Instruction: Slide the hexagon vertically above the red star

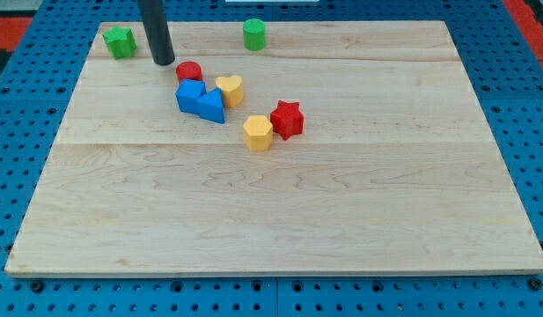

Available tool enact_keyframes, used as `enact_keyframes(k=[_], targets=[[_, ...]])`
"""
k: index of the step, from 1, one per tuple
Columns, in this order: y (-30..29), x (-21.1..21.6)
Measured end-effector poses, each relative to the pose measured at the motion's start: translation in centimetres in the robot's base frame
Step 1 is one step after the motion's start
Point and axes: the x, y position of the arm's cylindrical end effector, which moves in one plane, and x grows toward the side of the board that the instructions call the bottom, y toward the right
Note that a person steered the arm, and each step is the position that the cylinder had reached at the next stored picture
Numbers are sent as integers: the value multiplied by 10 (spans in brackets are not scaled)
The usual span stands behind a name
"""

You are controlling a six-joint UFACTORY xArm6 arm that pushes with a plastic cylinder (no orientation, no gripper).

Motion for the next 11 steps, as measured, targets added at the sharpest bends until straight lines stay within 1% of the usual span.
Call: enact_keyframes(k=[1,2,3,4,5,6,7,8,9,11], targets=[[-15,48],[35,109],[96,155],[162,153],[170,117],[155,138],[112,115],[113,85],[130,79],[170,29]])
